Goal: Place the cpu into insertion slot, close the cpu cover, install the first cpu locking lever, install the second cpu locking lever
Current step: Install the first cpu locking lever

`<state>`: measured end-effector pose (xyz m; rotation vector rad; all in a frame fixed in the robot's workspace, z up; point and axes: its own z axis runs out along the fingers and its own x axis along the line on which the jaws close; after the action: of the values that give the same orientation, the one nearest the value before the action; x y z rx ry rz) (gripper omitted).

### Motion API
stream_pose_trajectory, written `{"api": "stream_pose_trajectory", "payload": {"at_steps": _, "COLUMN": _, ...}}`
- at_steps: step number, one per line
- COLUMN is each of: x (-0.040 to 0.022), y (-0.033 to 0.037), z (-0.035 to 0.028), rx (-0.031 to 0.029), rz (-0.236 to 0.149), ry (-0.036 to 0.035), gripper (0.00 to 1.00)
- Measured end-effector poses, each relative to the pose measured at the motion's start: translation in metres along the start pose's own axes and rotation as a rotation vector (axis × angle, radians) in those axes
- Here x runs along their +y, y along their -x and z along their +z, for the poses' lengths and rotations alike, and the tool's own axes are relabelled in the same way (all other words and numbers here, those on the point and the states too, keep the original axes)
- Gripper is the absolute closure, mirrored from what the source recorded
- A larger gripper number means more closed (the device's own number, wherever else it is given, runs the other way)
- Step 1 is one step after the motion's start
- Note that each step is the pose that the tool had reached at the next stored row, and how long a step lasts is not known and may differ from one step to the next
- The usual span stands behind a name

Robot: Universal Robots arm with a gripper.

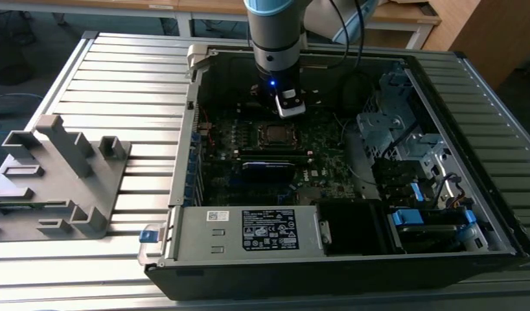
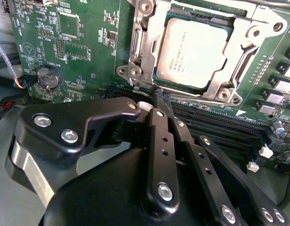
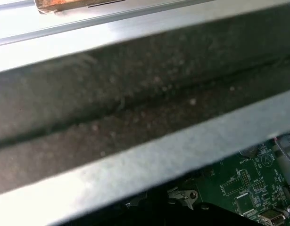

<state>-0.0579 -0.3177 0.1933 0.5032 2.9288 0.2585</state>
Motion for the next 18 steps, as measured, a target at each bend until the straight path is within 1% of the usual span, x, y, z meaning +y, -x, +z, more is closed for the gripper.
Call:
{"api": "stream_pose_trajectory", "payload": {"at_steps": 4, "x": 0.0001, "y": 0.0001, "z": -0.0007, "rx": 0.0000, "rz": 0.000, "ry": -0.0001, "gripper": 0.89}}
{"api": "stream_pose_trajectory", "payload": {"at_steps": 10, "x": 0.0018, "y": 0.0011, "z": -0.0086, "rx": 0.0000, "rz": 0.000, "ry": 0.0002, "gripper": 0.89}}
{"api": "stream_pose_trajectory", "payload": {"at_steps": 18, "x": 0.0024, "y": 0.0009, "z": -0.0088, "rx": 0.0000, "rz": 0.000, "ry": 0.0003, "gripper": 0.89}}
